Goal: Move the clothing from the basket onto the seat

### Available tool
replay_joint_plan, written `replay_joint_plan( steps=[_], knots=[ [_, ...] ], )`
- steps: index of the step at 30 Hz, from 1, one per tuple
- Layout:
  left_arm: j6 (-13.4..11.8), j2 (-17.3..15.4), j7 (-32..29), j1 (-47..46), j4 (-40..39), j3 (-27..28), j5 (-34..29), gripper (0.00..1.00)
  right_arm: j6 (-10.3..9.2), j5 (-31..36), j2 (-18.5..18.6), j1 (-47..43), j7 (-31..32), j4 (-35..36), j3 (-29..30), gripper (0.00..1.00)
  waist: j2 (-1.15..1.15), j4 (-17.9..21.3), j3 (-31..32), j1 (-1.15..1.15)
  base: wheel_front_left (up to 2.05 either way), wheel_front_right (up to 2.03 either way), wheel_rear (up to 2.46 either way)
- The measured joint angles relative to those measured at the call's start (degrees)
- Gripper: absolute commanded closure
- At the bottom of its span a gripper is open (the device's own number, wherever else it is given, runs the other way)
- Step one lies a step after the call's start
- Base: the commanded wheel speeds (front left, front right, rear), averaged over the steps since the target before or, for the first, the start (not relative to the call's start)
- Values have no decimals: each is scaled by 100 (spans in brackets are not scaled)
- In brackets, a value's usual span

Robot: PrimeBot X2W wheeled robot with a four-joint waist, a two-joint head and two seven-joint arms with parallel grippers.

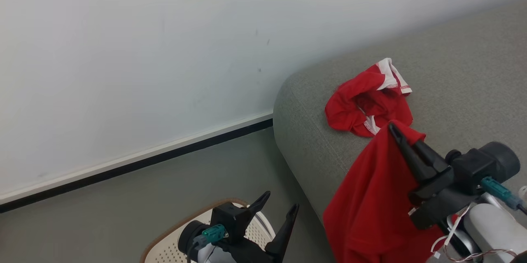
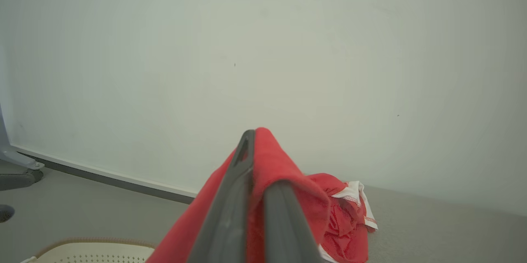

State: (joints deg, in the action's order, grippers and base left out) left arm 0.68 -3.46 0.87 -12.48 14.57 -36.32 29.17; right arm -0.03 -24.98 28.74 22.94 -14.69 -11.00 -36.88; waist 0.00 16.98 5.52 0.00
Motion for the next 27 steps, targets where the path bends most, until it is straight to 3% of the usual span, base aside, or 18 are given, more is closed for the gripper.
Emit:
replay_joint_plan(
  steps=[5, 12, 27],
  knots=[
    [-18, 7, 8, 1, -14, -146, -8, 0, -55, 31, 314, 109, -1, 305, 238, 100, 0, 51, -173, 0, 0, 0, 0],
    [-52, 9, 31, -4, -67, -238, -30, 0, -48, 31, 449, 582, 52, 431, 438, 100, 0, -21, -380, 1, 0, 0, 0],
    [-125, -25, -5, -350, -619, -315, -289, 0, 205, -21, 770, 2868, 303, -367, 1217, 100, 0, -295, -1116, 1, 0, 0, 0]
  ],
)
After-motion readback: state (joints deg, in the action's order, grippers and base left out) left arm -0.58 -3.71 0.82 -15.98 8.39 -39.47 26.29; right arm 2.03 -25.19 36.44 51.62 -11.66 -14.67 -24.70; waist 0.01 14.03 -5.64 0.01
